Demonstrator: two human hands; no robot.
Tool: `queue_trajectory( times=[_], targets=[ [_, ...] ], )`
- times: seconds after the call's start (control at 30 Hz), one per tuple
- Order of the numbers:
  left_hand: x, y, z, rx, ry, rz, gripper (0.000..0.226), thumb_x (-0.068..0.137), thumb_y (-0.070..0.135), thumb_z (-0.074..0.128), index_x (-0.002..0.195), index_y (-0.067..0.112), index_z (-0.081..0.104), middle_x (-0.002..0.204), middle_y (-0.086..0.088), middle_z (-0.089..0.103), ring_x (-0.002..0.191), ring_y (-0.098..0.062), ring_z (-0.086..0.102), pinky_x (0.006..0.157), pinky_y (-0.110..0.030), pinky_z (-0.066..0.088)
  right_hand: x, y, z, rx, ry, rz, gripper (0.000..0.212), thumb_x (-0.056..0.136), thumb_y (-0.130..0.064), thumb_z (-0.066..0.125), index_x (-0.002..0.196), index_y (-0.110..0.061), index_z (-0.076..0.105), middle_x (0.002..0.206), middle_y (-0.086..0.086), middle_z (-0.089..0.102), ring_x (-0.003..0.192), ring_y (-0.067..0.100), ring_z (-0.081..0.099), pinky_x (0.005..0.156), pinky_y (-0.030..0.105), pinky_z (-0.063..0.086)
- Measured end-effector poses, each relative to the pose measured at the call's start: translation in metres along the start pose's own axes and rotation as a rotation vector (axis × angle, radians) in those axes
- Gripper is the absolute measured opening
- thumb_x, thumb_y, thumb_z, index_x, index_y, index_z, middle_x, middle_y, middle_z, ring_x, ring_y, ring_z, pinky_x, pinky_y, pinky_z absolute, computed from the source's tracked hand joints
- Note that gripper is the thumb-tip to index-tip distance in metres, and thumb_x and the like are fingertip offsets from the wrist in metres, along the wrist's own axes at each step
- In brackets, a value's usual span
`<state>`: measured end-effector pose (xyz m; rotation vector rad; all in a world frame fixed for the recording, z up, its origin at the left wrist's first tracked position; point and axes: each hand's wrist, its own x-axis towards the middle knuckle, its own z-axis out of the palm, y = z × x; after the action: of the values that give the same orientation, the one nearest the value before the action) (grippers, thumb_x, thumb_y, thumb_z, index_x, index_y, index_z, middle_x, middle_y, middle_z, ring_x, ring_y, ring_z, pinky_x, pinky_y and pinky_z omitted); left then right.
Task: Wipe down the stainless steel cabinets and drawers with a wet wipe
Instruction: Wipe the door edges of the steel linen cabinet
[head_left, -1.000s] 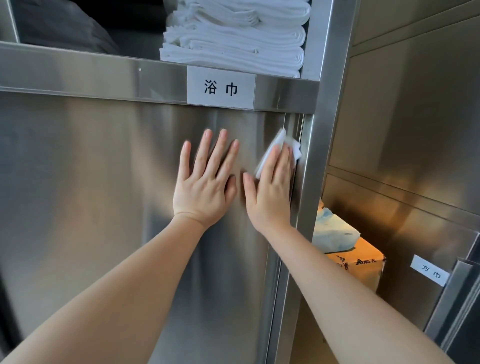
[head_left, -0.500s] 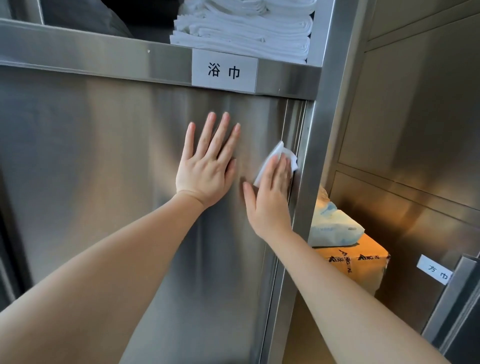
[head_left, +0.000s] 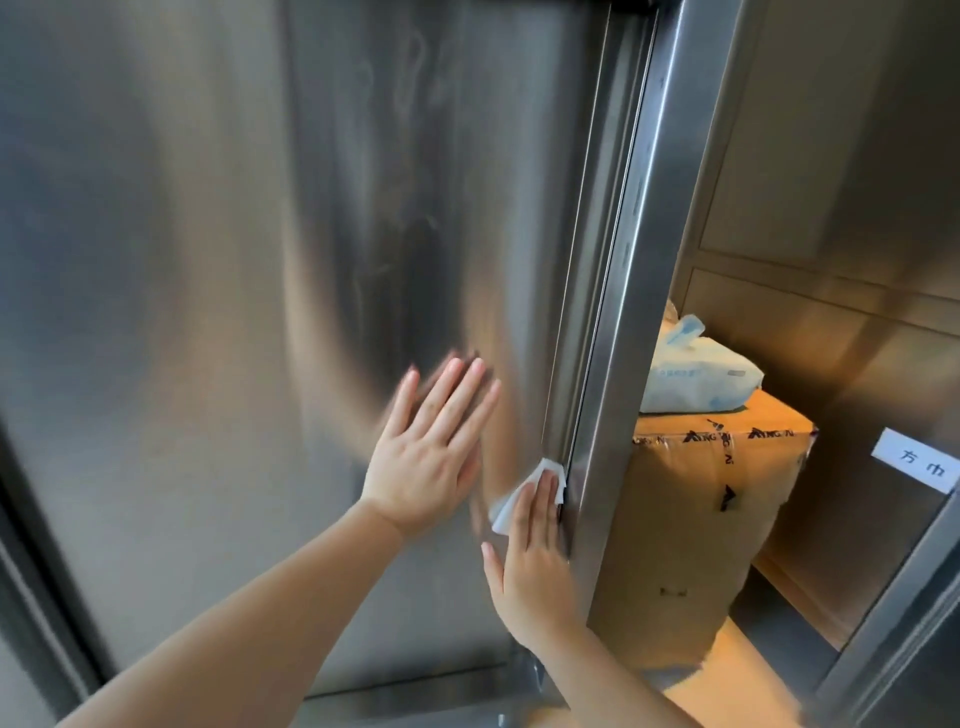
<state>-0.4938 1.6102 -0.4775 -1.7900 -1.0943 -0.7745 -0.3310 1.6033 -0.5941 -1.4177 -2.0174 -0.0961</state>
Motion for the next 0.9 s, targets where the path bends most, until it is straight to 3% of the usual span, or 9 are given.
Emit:
queue_trajectory(
  times=[0.07, 0.17, 0.23, 0.4, 0.5, 0.6, 0.7, 0.83, 0.9],
  targets=[
    [-0.011, 0.001, 0.009, 0.059, -0.016, -0.002, 0.06, 0.099, 0.03, 0.042, 0.155, 0.016, 0.025, 0.162, -0.006, 0.018, 0.15, -0.026, 0.016, 0.12, -0.054, 0.014, -0.007, 0.005, 0.003, 0.001, -0.032, -0.039, 0.091, 0.091, -0.04, 0.061, 0.151, 0.005, 0.011, 0.156, 0.024, 0.003, 0.144, 0.04, 0.019, 0.106, 0.048, 0.042],
    [-0.014, -0.002, 0.02, 0.115, -0.004, -0.004, 0.06, 0.1, 0.033, 0.039, 0.155, 0.016, 0.025, 0.162, -0.006, 0.018, 0.15, -0.025, 0.015, 0.12, -0.054, 0.013, 0.014, 0.0, -0.02, 0.082, -0.046, -0.082, 0.088, 0.1, -0.047, 0.039, 0.146, -0.008, -0.025, 0.155, 0.017, -0.025, 0.146, 0.031, -0.012, 0.121, 0.042, 0.013],
    [-0.015, -0.002, 0.025, 0.125, 0.03, -0.003, 0.062, 0.098, 0.033, 0.042, 0.155, 0.016, 0.026, 0.162, -0.006, 0.021, 0.15, -0.026, 0.019, 0.12, -0.055, 0.016, 0.047, -0.012, -0.046, 0.121, 0.068, -0.13, 0.086, 0.1, -0.044, 0.039, 0.146, -0.01, -0.025, 0.157, 0.017, -0.023, 0.147, 0.03, -0.017, 0.122, 0.038, 0.004],
    [-0.016, -0.004, 0.031, 0.141, 0.103, 0.011, 0.063, 0.095, 0.033, 0.045, 0.154, 0.016, 0.03, 0.16, -0.007, 0.027, 0.148, -0.026, 0.024, 0.119, -0.054, 0.019, 0.087, -0.022, -0.065, 0.161, 0.308, -0.158, 0.075, 0.101, -0.042, 0.035, 0.154, -0.009, -0.008, 0.162, 0.016, -0.007, 0.15, 0.028, -0.006, 0.121, 0.038, 0.014],
    [-0.016, -0.004, 0.031, 0.161, 0.101, 0.013, 0.063, 0.096, 0.033, 0.041, 0.155, 0.016, 0.027, 0.161, -0.006, 0.023, 0.149, -0.026, 0.021, 0.119, -0.054, 0.018, 0.04, -0.005, -0.021, 0.162, 0.206, -0.133, 0.078, 0.1, -0.036, 0.042, 0.154, -0.007, -0.006, 0.162, 0.018, -0.006, 0.15, 0.033, -0.002, 0.115, 0.049, 0.031],
    [-0.017, -0.004, 0.031, 0.174, 0.094, 0.016, 0.063, 0.097, 0.033, 0.04, 0.155, 0.016, 0.026, 0.161, -0.006, 0.022, 0.149, -0.026, 0.02, 0.12, -0.054, 0.017, -0.011, 0.011, 0.019, 0.135, 0.077, -0.088, 0.085, 0.098, -0.034, 0.049, 0.154, -0.013, -0.011, 0.161, 0.013, -0.01, 0.149, 0.032, 0.002, 0.105, 0.05, 0.043],
    [-0.016, -0.003, 0.03, 0.176, 0.093, 0.017, 0.062, 0.097, 0.033, 0.04, 0.155, 0.016, 0.025, 0.161, -0.006, 0.021, 0.15, -0.026, 0.017, 0.12, -0.053, 0.015, -0.007, 0.006, 0.016, 0.183, 0.093, -0.073, 0.081, 0.099, -0.04, 0.04, 0.153, -0.007, -0.009, 0.161, 0.019, -0.007, 0.149, 0.036, 0.003, 0.107, 0.051, 0.04],
    [-0.015, -0.003, 0.029, 0.168, 0.122, 0.01, 0.062, 0.097, 0.034, 0.043, 0.154, 0.016, 0.03, 0.16, -0.006, 0.025, 0.149, -0.026, 0.02, 0.12, -0.053, 0.016, 0.06, -0.022, -0.033, 0.273, 0.318, -0.121, 0.073, 0.101, -0.036, 0.039, 0.153, -0.003, 0.0, 0.16, 0.024, 0.001, 0.149, 0.036, 0.002, 0.113, 0.057, 0.029],
    [-0.015, -0.003, 0.03, 0.17, 0.136, 0.007, 0.063, 0.095, 0.034, 0.046, 0.153, 0.016, 0.032, 0.159, -0.006, 0.027, 0.149, -0.025, 0.022, 0.12, -0.053, 0.018, 0.085, -0.027, -0.048, 0.258, 0.398, -0.123, 0.071, 0.101, -0.033, 0.041, 0.154, -0.003, 0.006, 0.161, 0.021, 0.005, 0.15, 0.032, 0.003, 0.113, 0.054, 0.032]
  ],
)
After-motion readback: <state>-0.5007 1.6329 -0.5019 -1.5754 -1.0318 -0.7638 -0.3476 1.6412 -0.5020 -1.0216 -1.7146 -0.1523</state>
